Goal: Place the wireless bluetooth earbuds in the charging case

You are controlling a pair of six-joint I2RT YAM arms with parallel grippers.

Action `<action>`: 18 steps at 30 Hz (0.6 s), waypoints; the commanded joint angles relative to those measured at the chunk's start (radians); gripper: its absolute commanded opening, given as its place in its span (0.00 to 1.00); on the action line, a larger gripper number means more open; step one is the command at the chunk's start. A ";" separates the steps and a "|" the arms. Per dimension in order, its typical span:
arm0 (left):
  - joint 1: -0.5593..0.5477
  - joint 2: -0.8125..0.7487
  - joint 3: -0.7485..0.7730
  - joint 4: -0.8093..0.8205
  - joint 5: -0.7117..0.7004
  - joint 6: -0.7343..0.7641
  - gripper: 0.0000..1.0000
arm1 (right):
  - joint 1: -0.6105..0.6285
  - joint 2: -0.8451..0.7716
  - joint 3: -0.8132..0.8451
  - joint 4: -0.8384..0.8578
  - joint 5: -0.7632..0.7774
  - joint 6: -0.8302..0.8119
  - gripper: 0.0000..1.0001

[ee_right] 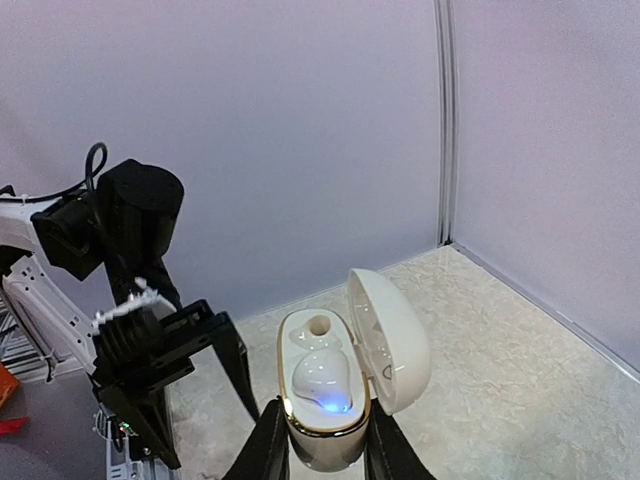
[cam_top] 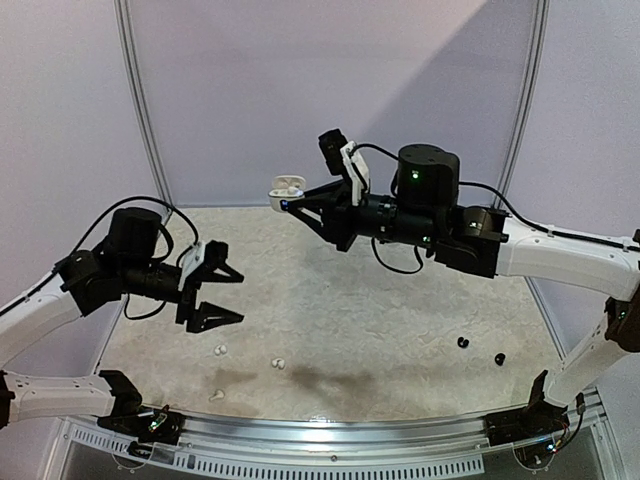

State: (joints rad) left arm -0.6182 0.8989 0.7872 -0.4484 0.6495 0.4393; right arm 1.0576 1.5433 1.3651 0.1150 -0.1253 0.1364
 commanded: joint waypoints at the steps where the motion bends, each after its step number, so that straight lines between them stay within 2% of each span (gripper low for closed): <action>1: -0.018 0.122 0.067 -0.660 -0.031 0.475 0.75 | -0.006 -0.063 -0.058 0.052 0.073 -0.027 0.00; 4: -0.063 0.257 0.093 -0.805 -0.179 0.584 0.67 | -0.006 -0.075 -0.084 0.046 0.079 -0.029 0.00; 7: -0.149 0.310 0.067 -0.823 -0.306 0.611 0.67 | -0.006 -0.084 -0.107 0.046 0.082 -0.024 0.00; 10: -0.272 0.332 0.008 -0.780 -0.371 0.587 0.71 | -0.006 -0.095 -0.140 0.047 0.085 -0.014 0.00; 12: -0.318 0.358 -0.016 -0.728 -0.387 0.540 0.69 | -0.005 -0.110 -0.164 0.045 0.094 -0.013 0.00; 18: -0.341 0.416 -0.038 -0.548 -0.492 0.369 0.67 | 0.006 -0.175 -0.271 0.087 0.158 0.005 0.00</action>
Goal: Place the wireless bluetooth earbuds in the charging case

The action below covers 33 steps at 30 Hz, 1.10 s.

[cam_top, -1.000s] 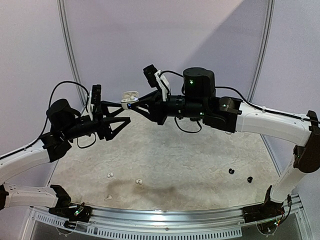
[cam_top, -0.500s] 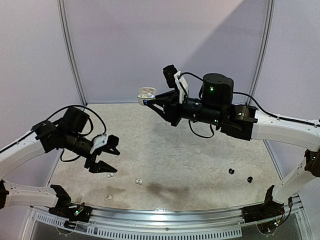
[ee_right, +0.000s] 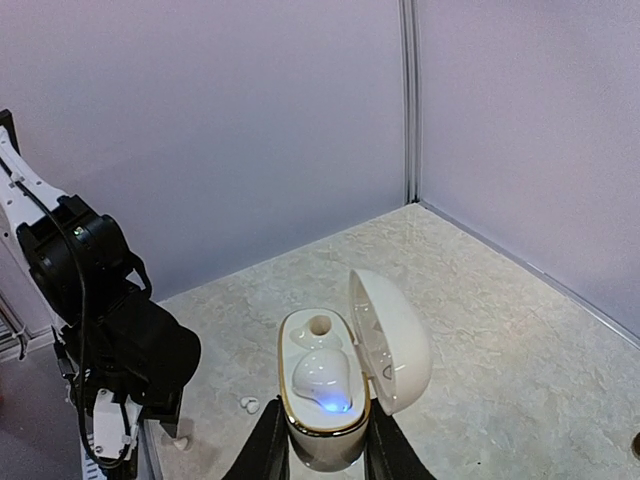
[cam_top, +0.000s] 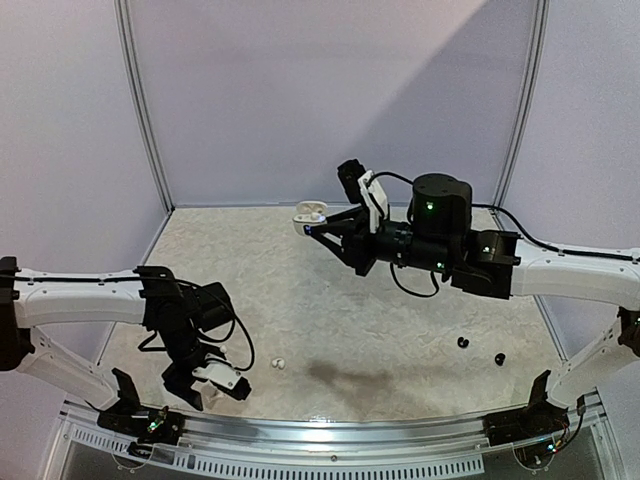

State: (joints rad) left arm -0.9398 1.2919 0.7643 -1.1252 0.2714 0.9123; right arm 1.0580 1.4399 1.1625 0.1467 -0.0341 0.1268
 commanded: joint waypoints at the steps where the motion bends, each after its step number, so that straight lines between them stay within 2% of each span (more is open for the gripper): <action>1: -0.019 0.029 -0.022 0.162 -0.137 -0.131 0.66 | 0.007 -0.079 -0.095 0.075 0.076 0.021 0.00; 5: -0.030 0.051 -0.029 0.205 -0.130 -0.230 0.60 | 0.007 -0.098 -0.137 0.077 0.084 0.040 0.00; 7: -0.054 0.065 -0.045 0.199 -0.129 -0.247 0.61 | 0.007 -0.104 -0.132 0.053 0.099 0.039 0.00; 15: -0.076 0.178 -0.046 0.237 -0.215 -0.221 0.56 | 0.007 -0.141 -0.154 0.005 0.137 -0.005 0.00; 19: -0.076 0.193 -0.051 0.251 -0.241 -0.206 0.54 | 0.007 -0.175 -0.198 0.026 0.148 0.022 0.00; 27: -0.074 0.160 -0.059 0.255 -0.251 -0.209 0.35 | 0.007 -0.225 -0.223 0.040 0.151 0.067 0.00; 31: -0.068 0.147 -0.060 0.263 -0.263 -0.178 0.31 | 0.008 -0.205 -0.188 0.019 0.143 0.050 0.00; 33: -0.063 0.146 -0.062 0.276 -0.268 -0.162 0.26 | 0.007 -0.196 -0.181 0.025 0.138 0.047 0.00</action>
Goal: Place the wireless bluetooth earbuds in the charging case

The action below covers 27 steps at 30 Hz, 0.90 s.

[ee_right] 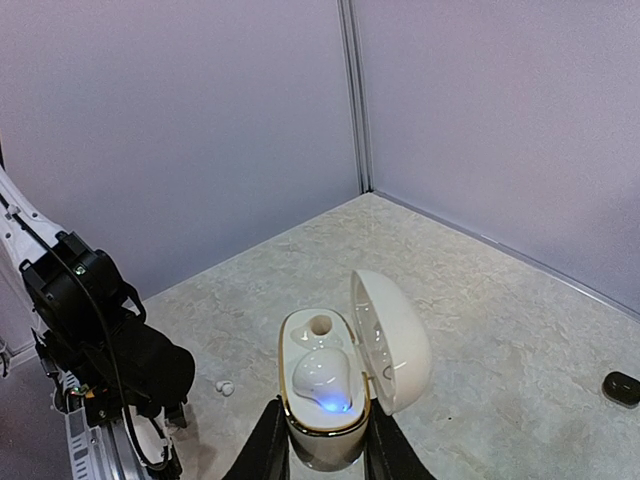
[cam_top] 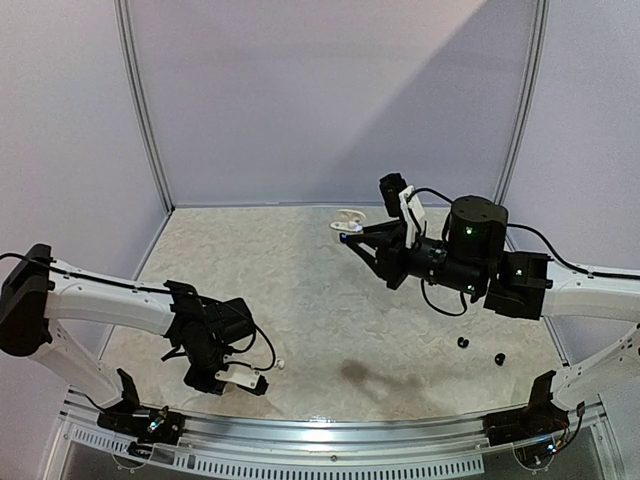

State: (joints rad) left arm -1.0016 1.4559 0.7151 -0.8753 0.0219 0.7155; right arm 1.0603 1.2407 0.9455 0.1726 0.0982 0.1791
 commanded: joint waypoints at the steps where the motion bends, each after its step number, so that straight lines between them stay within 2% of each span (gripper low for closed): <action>1: 0.001 -0.019 -0.013 0.028 -0.018 0.048 0.22 | 0.005 0.006 0.036 0.004 0.003 -0.004 0.00; 5: 0.006 -0.023 -0.039 0.021 -0.082 0.123 0.13 | 0.006 0.014 0.038 0.016 0.001 -0.006 0.00; 9: 0.019 -0.064 0.002 -0.014 -0.034 0.099 0.09 | 0.007 0.021 0.032 0.030 0.000 -0.004 0.00; 12: 0.042 -0.100 0.067 -0.013 0.057 0.058 0.04 | 0.003 0.024 0.020 0.035 -0.002 -0.005 0.00; 16: 0.093 -0.115 0.162 -0.002 0.247 0.005 0.03 | -0.038 0.022 -0.001 0.055 -0.054 0.009 0.00; 18: 0.128 -0.077 0.222 0.008 0.335 -0.037 0.03 | -0.077 0.027 0.005 0.044 -0.081 0.029 0.00; 24: 0.283 0.130 0.456 0.123 0.474 -0.296 0.03 | -0.182 0.096 0.094 -0.057 -0.163 0.038 0.00; 27: 0.342 0.271 0.581 0.124 0.481 -0.409 0.02 | -0.250 0.133 0.121 -0.057 -0.210 0.076 0.00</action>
State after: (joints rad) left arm -0.7341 1.5810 1.1721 -0.8021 0.4156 0.5072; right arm 0.8814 1.3300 1.0130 0.1486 -0.0261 0.2092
